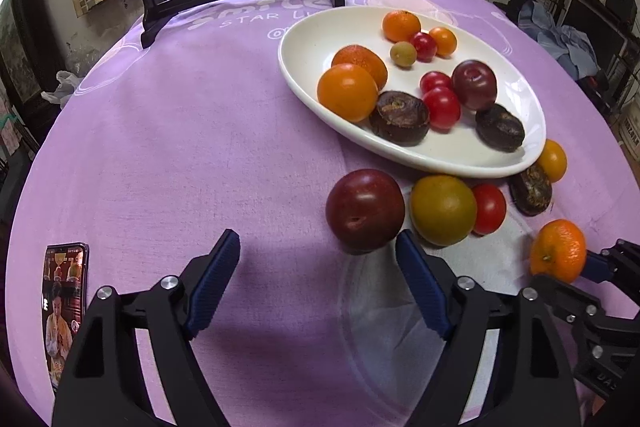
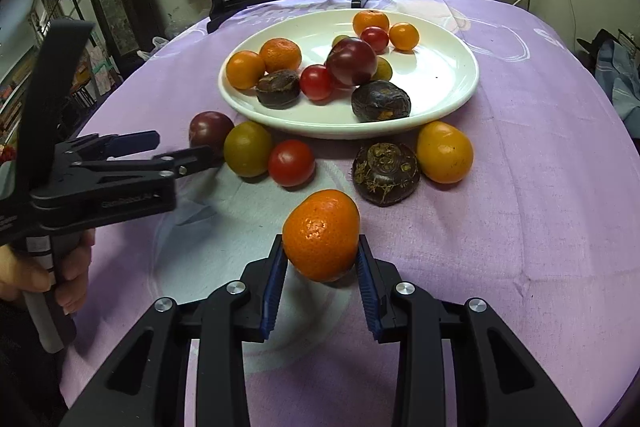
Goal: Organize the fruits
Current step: 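Grasp a tangerine with the right tool while the left tool grasps a dark red tomato, then release the tangerine on the plate with the right tool while the left tool releases the dark red tomato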
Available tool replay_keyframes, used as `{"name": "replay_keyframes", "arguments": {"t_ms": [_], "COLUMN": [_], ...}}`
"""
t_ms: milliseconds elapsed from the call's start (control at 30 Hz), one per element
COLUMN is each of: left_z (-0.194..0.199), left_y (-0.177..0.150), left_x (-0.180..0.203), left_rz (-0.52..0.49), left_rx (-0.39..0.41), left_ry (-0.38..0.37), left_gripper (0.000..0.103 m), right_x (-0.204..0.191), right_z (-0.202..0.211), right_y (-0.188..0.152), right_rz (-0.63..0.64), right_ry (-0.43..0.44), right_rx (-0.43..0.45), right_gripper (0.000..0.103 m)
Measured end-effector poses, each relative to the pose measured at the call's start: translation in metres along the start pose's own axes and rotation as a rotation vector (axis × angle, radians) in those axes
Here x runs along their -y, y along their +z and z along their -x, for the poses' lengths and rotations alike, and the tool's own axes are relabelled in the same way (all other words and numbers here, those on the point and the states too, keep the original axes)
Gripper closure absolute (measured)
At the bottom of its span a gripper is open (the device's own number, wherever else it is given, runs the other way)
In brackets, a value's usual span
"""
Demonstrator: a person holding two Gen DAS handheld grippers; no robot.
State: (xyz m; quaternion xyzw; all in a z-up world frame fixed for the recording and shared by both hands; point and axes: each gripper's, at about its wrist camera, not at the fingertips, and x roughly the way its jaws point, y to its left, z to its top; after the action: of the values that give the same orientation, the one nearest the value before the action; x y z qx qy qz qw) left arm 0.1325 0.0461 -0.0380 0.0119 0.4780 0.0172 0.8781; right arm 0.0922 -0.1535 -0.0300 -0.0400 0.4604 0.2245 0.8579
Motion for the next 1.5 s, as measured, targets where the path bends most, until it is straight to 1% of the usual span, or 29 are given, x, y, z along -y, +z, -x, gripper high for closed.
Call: {"name": "replay_keyframes", "arguments": {"t_ms": [67, 100, 167, 200, 233, 267, 400, 433, 567, 667, 800, 933, 1000, 1100, 1200, 1400, 1433, 1467, 1500], "left_z": [-0.005, -0.009, -0.015, -0.015, -0.014, -0.014, -0.009, -0.004, 0.031, 0.052, 0.065, 0.055, 0.042, 0.018, 0.001, -0.014, -0.016, -0.016, -0.014], "left_y": [0.000, 0.001, 0.003, 0.004, 0.006, 0.007, 0.004, 0.004, 0.010, 0.019, 0.039, 0.062, 0.073, 0.084, 0.090, 0.100, 0.102, 0.103, 0.103], "left_x": [0.002, 0.003, 0.005, 0.008, 0.012, 0.015, 0.015, 0.013, 0.008, 0.007, 0.013, 0.021, 0.024, 0.028, 0.031, 0.040, 0.041, 0.042, 0.042], "left_rz": [-0.001, 0.000, -0.007, -0.023, -0.049, -0.066, -0.057, -0.045, -0.015, 0.001, 0.001, 0.010, 0.020, 0.033, 0.046, 0.029, 0.026, 0.026, 0.027], "left_rx": [-0.015, -0.020, -0.021, 0.000, 0.013, 0.016, 0.007, 0.016, 0.096, 0.131, 0.167, 0.167, 0.146, 0.093, 0.063, 0.060, 0.059, 0.066, 0.080], "left_ry": [-0.016, -0.032, -0.046, -0.046, -0.072, -0.080, -0.072, -0.075, -0.104, -0.139, -0.146, -0.133, -0.118, -0.118, -0.129, -0.119, -0.116, -0.111, -0.106], "left_gripper": [0.025, 0.027, 0.035, 0.050, 0.058, 0.064, 0.065, 0.065, 0.065, 0.065, 0.064, 0.064, 0.064, 0.064, 0.064, 0.063, 0.062, 0.057, 0.046], "right_x": [-0.001, -0.001, 0.000, 0.000, 0.001, 0.002, 0.004, 0.004, 0.006, 0.007, 0.008, 0.018, 0.026, 0.038, 0.047, 0.067, 0.071, 0.073, 0.075], "right_z": [0.003, 0.004, 0.005, 0.005, 0.005, 0.006, 0.013, 0.015, 0.027, 0.037, 0.045, 0.040, 0.032, 0.013, 0.000, -0.023, -0.025, -0.024, -0.022], "right_y": [-0.001, -0.001, 0.000, 0.000, 0.000, 0.000, 0.000, 0.000, 0.005, 0.017, 0.038, 0.064, 0.077, 0.092, 0.099, 0.107, 0.108, 0.107, 0.106], "right_rz": [0.003, 0.003, 0.002, 0.000, -0.003, -0.005, -0.009, -0.007, 0.003, 0.028, 0.067, 0.055, 0.035, 0.013, -0.005, -0.090, -0.114, -0.131, -0.145], "right_ry": [0.013, 0.017, 0.025, 0.026, 0.026, 0.025, 0.024, 0.024, 0.010, -0.004, -0.029, -0.025, -0.016, -0.042, -0.054, -0.023, -0.001, 0.007, 0.006], "right_rx": [0.009, 0.012, 0.016, 0.016, 0.017, 0.019, 0.036, 0.042, 0.076, 0.111, 0.165, 0.195, 0.188, 0.167, 0.158, 0.132, 0.140, 0.152, 0.169], "right_gripper": [0.068, 0.068, 0.068, 0.068, 0.068, 0.068, 0.068, 0.068, 0.068, 0.068, 0.068, 0.068, 0.068, 0.068, 0.068, 0.067, 0.056, 0.048, 0.040]}}
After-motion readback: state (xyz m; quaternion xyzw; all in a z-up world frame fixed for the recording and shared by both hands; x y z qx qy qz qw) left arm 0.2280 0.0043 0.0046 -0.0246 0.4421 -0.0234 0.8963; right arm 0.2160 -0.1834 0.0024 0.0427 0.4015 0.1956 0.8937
